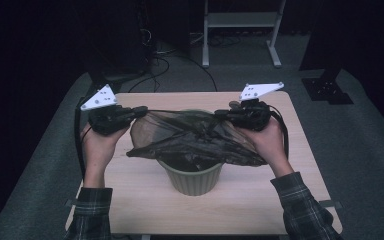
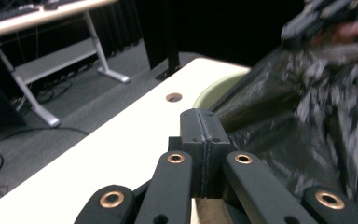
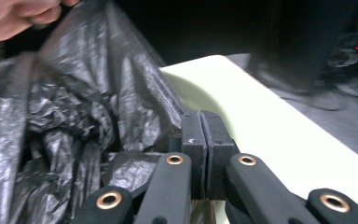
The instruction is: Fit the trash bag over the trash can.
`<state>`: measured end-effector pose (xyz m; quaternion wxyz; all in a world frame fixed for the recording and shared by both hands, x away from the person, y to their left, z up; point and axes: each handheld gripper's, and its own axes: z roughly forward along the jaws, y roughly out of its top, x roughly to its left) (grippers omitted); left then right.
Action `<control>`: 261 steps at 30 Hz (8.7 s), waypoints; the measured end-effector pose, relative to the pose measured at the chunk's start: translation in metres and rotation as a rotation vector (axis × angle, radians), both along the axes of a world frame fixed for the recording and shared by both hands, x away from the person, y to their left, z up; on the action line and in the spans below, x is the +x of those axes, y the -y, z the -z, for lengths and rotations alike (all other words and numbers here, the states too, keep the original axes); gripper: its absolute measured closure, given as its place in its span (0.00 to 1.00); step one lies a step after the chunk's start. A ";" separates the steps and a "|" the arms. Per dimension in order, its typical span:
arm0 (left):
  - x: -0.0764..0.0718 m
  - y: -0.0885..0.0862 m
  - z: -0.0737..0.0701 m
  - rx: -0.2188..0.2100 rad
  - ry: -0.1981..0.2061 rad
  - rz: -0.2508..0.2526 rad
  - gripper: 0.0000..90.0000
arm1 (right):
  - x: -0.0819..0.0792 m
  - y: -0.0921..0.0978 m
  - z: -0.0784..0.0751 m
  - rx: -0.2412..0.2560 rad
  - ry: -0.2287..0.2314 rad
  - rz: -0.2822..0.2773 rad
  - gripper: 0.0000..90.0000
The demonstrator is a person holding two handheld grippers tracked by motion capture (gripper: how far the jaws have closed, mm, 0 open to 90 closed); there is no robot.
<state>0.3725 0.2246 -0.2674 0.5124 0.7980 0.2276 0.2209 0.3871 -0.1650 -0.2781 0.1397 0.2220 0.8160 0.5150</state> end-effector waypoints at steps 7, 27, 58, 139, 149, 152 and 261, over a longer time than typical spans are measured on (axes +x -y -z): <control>0.027 0.011 0.021 0.035 -0.054 -0.038 1.00 | 0.026 0.009 0.011 -0.019 0.002 0.096 1.00; 0.048 0.016 0.072 0.131 -0.182 -0.063 1.00 | 0.049 0.003 0.058 -0.035 -0.072 0.143 0.96; 0.042 0.010 0.063 0.109 -0.177 -0.059 1.00 | -0.014 0.031 0.019 0.049 -0.102 -0.120 0.88; 0.067 0.021 0.138 0.209 -0.385 -0.103 1.00 | -0.086 0.021 0.177 -0.181 -0.306 -0.146 1.00; 0.067 0.018 0.147 0.193 -0.410 -0.116 1.00 | -0.079 0.025 0.176 -0.245 -0.305 -0.088 1.00; 0.067 0.017 0.143 0.205 -0.401 -0.114 1.00 | -0.080 0.027 0.190 -0.269 -0.341 -0.084 1.00; -0.067 -0.007 0.216 0.263 -0.305 0.072 0.00 | -0.010 -0.117 0.005 -0.467 -0.112 -0.169 0.03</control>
